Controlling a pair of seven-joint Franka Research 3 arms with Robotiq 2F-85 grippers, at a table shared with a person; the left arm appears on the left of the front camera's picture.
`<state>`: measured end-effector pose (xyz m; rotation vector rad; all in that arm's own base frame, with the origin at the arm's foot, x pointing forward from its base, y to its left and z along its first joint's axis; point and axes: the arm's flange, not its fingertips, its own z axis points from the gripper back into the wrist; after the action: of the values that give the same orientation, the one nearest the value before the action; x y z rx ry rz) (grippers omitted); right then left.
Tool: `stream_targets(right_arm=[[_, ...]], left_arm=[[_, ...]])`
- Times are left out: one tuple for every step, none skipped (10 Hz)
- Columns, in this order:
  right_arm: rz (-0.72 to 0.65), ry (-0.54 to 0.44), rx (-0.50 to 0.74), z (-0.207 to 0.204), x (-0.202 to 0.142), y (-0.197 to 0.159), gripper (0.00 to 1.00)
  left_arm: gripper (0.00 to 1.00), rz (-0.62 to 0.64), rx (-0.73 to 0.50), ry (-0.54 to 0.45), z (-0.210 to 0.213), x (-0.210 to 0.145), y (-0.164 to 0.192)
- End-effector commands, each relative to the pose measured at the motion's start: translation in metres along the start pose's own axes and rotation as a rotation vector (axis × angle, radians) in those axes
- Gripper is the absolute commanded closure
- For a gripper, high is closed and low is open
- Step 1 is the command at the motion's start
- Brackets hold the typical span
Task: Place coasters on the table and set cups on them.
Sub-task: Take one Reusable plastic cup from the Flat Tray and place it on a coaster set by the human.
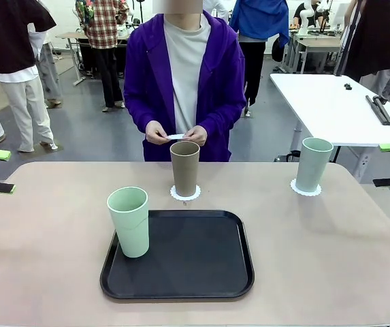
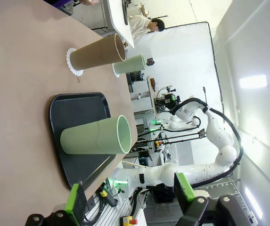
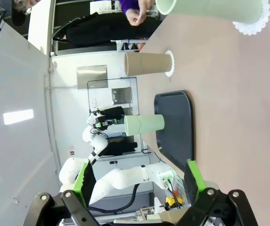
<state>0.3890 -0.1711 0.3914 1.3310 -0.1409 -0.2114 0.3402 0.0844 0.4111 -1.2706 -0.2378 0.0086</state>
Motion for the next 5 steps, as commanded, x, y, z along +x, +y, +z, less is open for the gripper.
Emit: stream_targets(right_arm=[[0.052,0.054,-0.040,0.0038,0.0047,0.0027,0.00],[0.066,0.065,-0.053,0.0037,0.0072,0.0062,0.00],[0.072,0.077,-0.047,0.0035,0.0092,0.0070,0.00],[0.084,0.087,-0.045,0.0023,0.0117,0.0079,0.00],[0.042,0.045,-0.048,0.0027,0.0057,0.0098,0.00]], left_arm=[[0.00,-0.014,-0.010,-0.007,0.0009,-0.0015,-0.0001],[0.00,-0.014,-0.010,-0.007,0.0009,-0.0015,-0.0001],[0.00,-0.014,-0.010,-0.007,0.0009,-0.0015,-0.0001],[0.00,-0.014,-0.010,-0.007,0.0009,-0.0015,-0.0001],[0.00,-0.014,-0.010,-0.007,0.0009,-0.0015,-0.0001]])
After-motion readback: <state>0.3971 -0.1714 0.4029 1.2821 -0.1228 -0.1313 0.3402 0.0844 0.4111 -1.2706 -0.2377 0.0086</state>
